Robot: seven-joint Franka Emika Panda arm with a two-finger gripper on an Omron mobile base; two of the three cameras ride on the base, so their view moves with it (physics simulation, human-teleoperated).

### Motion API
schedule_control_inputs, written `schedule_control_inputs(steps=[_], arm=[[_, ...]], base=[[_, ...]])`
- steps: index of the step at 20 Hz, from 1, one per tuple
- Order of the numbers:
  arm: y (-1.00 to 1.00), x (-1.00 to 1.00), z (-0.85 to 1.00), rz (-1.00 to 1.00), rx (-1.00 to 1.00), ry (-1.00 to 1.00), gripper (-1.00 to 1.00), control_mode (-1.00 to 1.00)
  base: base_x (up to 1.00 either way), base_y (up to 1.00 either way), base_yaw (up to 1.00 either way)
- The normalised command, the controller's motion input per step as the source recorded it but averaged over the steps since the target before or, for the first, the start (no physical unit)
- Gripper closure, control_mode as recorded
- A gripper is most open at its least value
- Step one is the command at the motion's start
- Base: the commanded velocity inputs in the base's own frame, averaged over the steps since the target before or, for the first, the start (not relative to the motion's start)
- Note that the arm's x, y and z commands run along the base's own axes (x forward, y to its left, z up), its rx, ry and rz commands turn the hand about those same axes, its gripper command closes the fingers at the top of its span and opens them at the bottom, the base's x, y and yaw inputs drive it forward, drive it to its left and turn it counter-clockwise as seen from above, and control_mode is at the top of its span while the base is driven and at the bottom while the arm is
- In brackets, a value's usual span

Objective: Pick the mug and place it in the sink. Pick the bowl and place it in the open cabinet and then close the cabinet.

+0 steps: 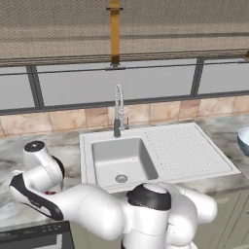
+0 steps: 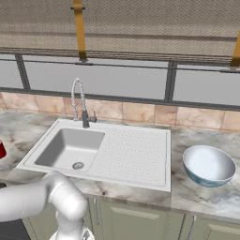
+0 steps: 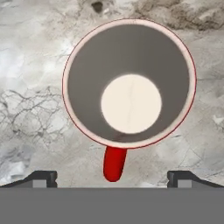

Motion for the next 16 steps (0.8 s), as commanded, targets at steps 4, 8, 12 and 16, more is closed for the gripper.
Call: schedule_control_inputs(steps=[4,8,12,16], arm=[[0.03,0.18,-0.26,0.0,0.0,0.0,-1.0,-1.0],[0.14,0.2,-0.11,-0.01,-0.02,0.0,-1.0,-1.0],[0.12,0.12,-0.16,-0.02,0.0,0.0,1.0,-1.0],[0.02,0.0,-0.16,-0.02,0.0,0.0,1.0,-1.0]], base=[[0.0,0.0,0.0],[0.0,0.0,0.0],[0.0,0.0,0.0],[0.0,0.0,0.0]])
